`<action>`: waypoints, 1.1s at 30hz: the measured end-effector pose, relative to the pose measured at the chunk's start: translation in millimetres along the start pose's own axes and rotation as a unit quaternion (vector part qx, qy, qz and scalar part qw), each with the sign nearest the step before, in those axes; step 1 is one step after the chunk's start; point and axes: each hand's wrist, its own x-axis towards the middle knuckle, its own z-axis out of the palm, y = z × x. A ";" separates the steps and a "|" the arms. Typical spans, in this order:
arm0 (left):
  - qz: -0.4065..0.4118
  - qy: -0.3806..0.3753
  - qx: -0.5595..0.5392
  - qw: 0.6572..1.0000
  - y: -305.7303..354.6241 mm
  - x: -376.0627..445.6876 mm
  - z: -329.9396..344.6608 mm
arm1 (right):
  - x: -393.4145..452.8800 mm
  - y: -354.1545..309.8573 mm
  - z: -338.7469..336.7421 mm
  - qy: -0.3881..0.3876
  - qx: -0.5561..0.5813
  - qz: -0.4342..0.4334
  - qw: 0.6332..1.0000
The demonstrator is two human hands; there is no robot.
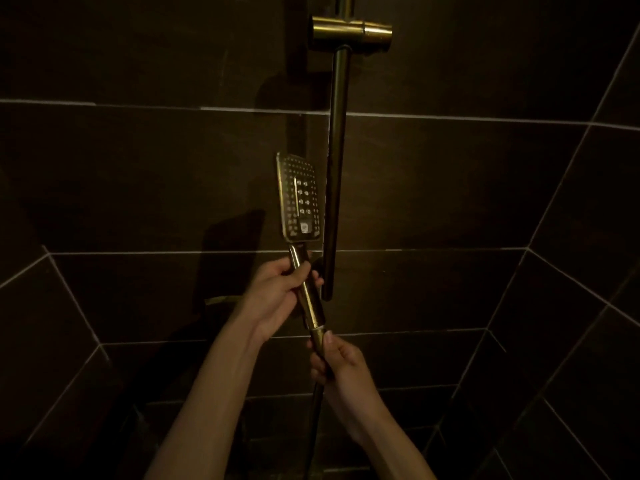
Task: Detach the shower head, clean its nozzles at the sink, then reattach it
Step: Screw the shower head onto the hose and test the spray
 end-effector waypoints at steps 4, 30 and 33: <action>-0.005 0.012 0.001 1.000 -1.6 0.6 -3.8 | -0.1 0.9 -0.5 -0.005 -0.002 -0.012 1.000; 0.007 -0.019 -0.175 0.984 -17.4 -2.1 9.0 | -5.2 1.1 -4.3 -0.006 -0.028 0.004 1.000; 0.060 0.010 -0.049 0.997 -22.6 -2.3 11.4 | -4.5 -1.1 -6.7 0.004 -0.057 0.000 0.998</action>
